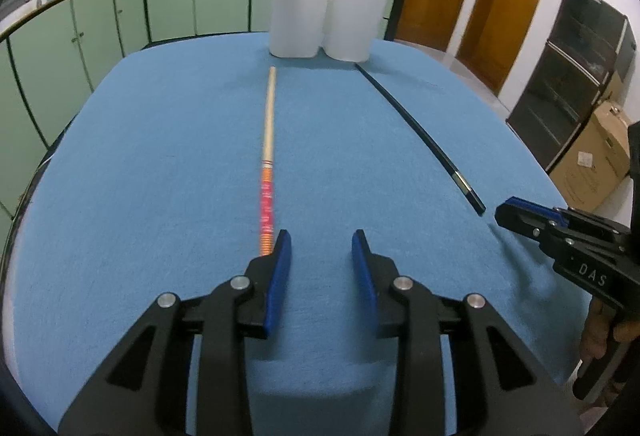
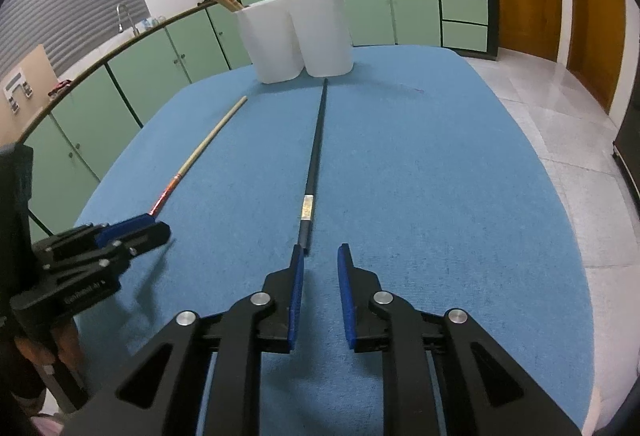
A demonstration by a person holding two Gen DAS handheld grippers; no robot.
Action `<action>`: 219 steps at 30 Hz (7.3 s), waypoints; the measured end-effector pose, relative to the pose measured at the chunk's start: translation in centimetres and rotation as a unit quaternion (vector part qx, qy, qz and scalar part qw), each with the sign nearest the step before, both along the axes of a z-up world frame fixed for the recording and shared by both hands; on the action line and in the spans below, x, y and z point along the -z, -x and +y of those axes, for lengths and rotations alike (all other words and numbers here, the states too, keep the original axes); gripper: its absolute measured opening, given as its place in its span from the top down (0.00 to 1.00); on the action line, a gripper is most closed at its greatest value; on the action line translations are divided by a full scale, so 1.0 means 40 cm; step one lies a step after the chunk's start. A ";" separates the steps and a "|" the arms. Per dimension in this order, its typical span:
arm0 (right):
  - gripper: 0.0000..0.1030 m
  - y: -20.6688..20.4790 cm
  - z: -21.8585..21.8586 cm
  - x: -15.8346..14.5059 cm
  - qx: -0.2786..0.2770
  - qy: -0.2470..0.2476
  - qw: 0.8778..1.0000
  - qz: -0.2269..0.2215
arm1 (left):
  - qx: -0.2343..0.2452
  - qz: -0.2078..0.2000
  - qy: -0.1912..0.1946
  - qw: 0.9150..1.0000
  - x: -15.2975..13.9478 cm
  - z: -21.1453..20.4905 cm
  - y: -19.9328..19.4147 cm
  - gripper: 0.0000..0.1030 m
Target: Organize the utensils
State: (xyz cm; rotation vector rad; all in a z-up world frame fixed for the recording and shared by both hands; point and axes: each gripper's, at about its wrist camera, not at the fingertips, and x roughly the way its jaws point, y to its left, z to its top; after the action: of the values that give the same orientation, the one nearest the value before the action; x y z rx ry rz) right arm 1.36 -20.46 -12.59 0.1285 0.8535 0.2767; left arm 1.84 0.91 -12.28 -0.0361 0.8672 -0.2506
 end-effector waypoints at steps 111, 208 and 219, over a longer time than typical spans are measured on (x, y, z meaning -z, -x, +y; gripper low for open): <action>0.92 -0.561 -0.001 -0.552 -0.065 -0.019 0.981 -0.183 | -0.005 -0.244 0.018 0.970 -0.500 -0.124 -0.512 0.92; 0.06 0.001 -0.057 -0.573 -0.021 -0.007 0.969 -0.247 | -0.043 -0.269 0.001 0.962 -0.584 -0.044 0.047 0.06; 0.06 0.001 -0.057 -0.573 -0.021 -0.007 0.969 -0.247 | -0.043 -0.268 0.001 0.962 -0.580 -0.039 0.048 0.06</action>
State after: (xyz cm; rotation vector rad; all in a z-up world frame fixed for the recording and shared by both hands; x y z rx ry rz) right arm 1.31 -22.74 10.35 0.0502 0.3592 0.3371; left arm -0.09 -0.63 10.93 -0.0077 0.3245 -0.1668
